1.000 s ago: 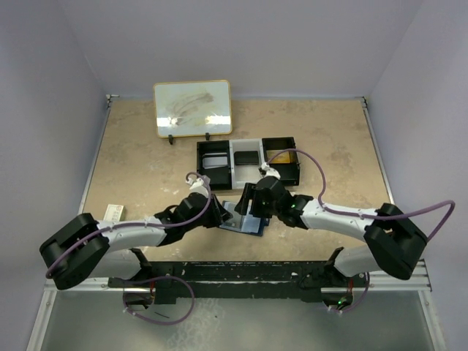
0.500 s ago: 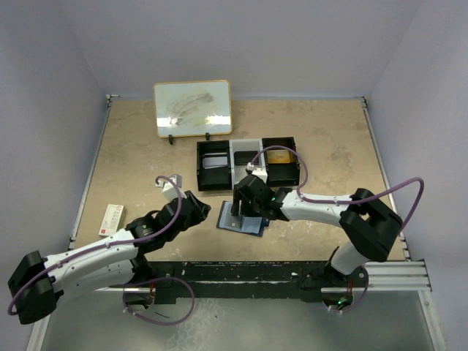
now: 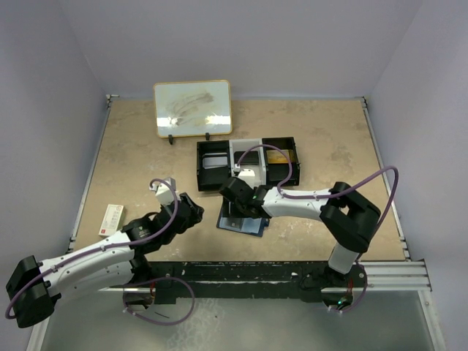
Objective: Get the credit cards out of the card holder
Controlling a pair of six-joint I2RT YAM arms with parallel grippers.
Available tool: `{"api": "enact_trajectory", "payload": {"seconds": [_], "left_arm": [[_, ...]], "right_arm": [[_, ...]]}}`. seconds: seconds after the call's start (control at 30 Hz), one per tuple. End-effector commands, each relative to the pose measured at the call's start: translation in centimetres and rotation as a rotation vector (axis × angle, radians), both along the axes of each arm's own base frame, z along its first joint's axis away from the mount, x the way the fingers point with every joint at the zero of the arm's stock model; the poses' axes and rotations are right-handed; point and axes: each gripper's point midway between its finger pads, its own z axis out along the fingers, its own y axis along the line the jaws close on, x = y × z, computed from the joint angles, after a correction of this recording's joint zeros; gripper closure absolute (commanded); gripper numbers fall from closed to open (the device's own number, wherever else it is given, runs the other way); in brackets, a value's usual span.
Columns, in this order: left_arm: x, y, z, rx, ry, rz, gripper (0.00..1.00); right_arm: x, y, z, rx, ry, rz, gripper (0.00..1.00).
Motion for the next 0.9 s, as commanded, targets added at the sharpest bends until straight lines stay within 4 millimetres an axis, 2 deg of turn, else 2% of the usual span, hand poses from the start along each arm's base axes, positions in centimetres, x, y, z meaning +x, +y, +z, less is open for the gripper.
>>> {"api": "enact_trajectory", "payload": {"seconds": [0.0, 0.2, 0.3, 0.5, 0.67, 0.87], "left_arm": [[0.5, -0.7, 1.0, -0.021, -0.027, -0.010, 0.56], [0.5, -1.1, 0.6, -0.013, -0.012, -0.024, 0.56], [0.5, -1.5, 0.6, -0.021, -0.012, -0.033, 0.56], [0.5, -2.9, 0.8, -0.052, -0.020, -0.092, 0.56], [0.2, -4.9, 0.9, -0.092, -0.020, -0.179, 0.55], [-0.7, -7.7, 0.1, -0.151, 0.007, -0.303, 0.55]], "right_arm": [[-0.5, -1.3, -2.3, -0.079, 0.034, -0.046, 0.28], [-0.9, -2.6, -3.3, -0.191, 0.035, -0.077, 0.31], [-1.1, -2.5, -3.5, -0.184, 0.041, -0.074, 0.36], [-2.0, -0.3, -2.7, -0.041, 0.065, 0.016, 0.44], [-2.5, 0.2, -2.8, 0.069, 0.080, 0.048, 0.46], [-2.5, 0.6, -2.1, 0.224, 0.096, 0.060, 0.46]]}}
